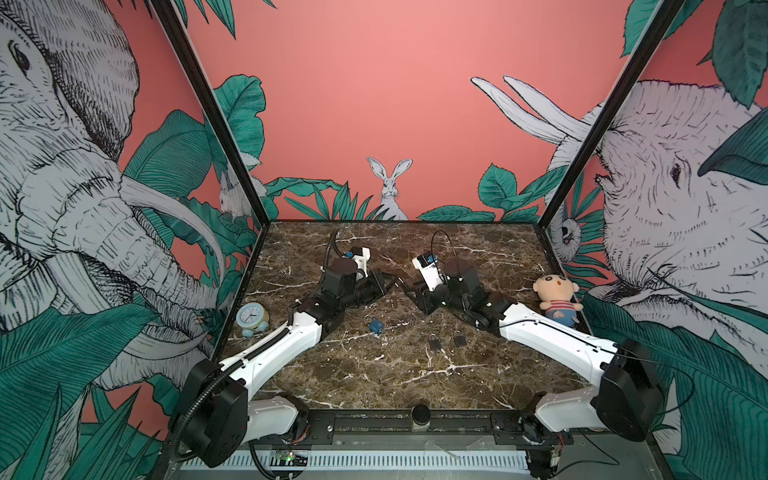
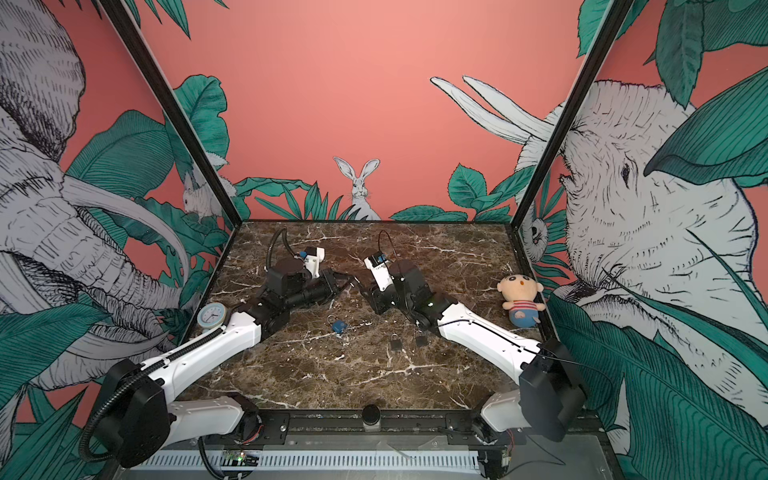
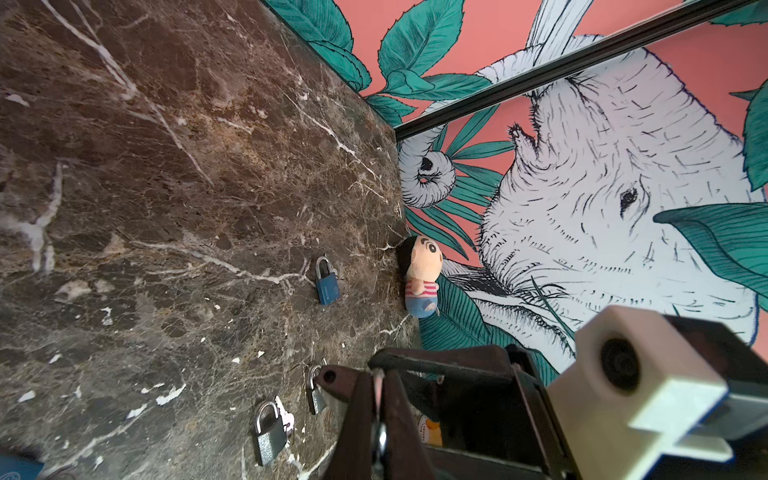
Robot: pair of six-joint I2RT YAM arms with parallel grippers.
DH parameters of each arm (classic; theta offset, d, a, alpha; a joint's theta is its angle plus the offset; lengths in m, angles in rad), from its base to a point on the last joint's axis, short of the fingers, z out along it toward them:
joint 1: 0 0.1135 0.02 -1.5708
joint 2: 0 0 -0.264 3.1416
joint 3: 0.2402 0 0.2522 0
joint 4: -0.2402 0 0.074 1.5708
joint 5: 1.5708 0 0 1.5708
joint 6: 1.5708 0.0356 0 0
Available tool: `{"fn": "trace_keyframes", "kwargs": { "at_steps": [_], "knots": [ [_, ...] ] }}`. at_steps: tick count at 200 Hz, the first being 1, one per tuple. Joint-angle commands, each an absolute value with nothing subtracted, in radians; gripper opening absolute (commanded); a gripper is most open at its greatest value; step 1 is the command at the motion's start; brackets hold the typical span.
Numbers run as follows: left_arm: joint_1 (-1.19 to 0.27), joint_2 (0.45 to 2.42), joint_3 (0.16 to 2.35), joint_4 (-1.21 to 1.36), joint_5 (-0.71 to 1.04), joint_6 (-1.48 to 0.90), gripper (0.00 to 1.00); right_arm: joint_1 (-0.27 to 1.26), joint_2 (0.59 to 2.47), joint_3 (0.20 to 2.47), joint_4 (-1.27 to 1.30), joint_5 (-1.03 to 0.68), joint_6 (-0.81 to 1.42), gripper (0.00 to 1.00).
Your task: Lock with the key
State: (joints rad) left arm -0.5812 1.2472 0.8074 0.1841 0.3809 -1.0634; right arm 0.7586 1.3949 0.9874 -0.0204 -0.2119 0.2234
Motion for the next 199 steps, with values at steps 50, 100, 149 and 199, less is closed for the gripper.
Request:
{"fn": "trace_keyframes", "kwargs": {
  "at_steps": [50, 100, 149, 199],
  "knots": [
    [-0.588, 1.253, 0.842, 0.220, 0.387, -1.080, 0.00, 0.770, 1.431, 1.038, -0.013, -0.195, 0.206, 0.30],
    [-0.589, 1.255, 0.841, 0.225, 0.388, -1.083, 0.00, 0.770, 1.452, 1.055, -0.017, -0.198, 0.206, 0.28],
    [-0.590, 1.261, 0.841, 0.235, 0.393, -1.085, 0.00, 0.771, 1.462, 1.060, -0.014, -0.202, 0.210, 0.23],
    [-0.591, 1.262, 0.839, 0.246, 0.402, -1.093, 0.00, 0.771, 1.470, 1.066, -0.015, -0.201, 0.212, 0.20]
  ]
}}
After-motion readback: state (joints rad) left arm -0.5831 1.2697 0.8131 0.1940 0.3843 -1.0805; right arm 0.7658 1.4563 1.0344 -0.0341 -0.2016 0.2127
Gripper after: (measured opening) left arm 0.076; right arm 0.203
